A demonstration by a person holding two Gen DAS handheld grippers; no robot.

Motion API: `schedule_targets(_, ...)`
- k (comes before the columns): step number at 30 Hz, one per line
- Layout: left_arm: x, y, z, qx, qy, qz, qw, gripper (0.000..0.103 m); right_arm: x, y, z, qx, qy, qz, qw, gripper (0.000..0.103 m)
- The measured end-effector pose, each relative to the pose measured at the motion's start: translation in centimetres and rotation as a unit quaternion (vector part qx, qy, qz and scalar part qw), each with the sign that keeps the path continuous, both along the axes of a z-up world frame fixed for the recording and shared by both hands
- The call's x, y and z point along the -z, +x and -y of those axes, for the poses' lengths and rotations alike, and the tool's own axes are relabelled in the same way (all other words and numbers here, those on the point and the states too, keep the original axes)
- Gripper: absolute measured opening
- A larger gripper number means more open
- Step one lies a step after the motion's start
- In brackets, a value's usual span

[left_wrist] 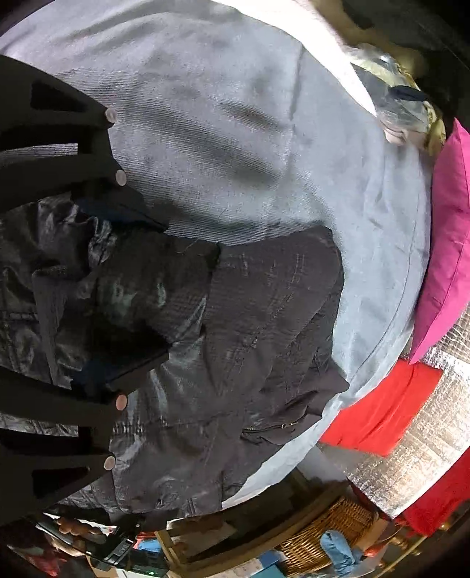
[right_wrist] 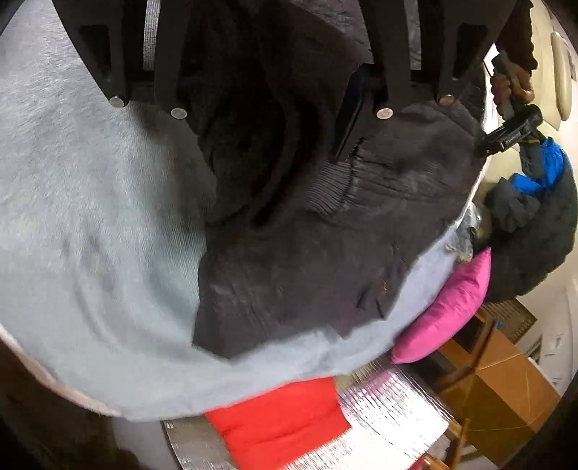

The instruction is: Fold large clothes

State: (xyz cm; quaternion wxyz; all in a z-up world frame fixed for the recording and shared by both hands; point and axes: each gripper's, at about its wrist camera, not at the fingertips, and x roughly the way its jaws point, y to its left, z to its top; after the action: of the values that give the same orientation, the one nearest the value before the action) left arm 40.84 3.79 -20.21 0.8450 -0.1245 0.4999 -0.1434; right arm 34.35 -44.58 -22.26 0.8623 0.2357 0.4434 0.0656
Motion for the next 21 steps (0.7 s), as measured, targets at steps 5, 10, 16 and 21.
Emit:
schedule_targets(5,-2.1,-1.6,-0.1,-0.017,0.033,0.026,0.999,0.068,-2.0,-1.8,1.0,0.026,-0.01,0.011,1.0,0.06)
schedule_targets(10,-5.2,-5.3,1.1,-0.036,0.127,0.129,0.9828,0.075,-5.8,-5.4,0.2,0.07,-0.102,0.07,0.99,0.06)
schedule_targets(16,-6.6,-8.4,5.0,-0.023,0.198,0.217,0.9555,0.079,-7.6,-6.3,-2.8,0.037,-0.064,0.118,0.99,0.06)
schedule_targets(21,-4.5,-8.1,8.6,0.004,0.242,0.219,0.9454,0.079,-4.4,-3.2,-6.0,-0.007,-0.047,0.043,0.998,0.06)
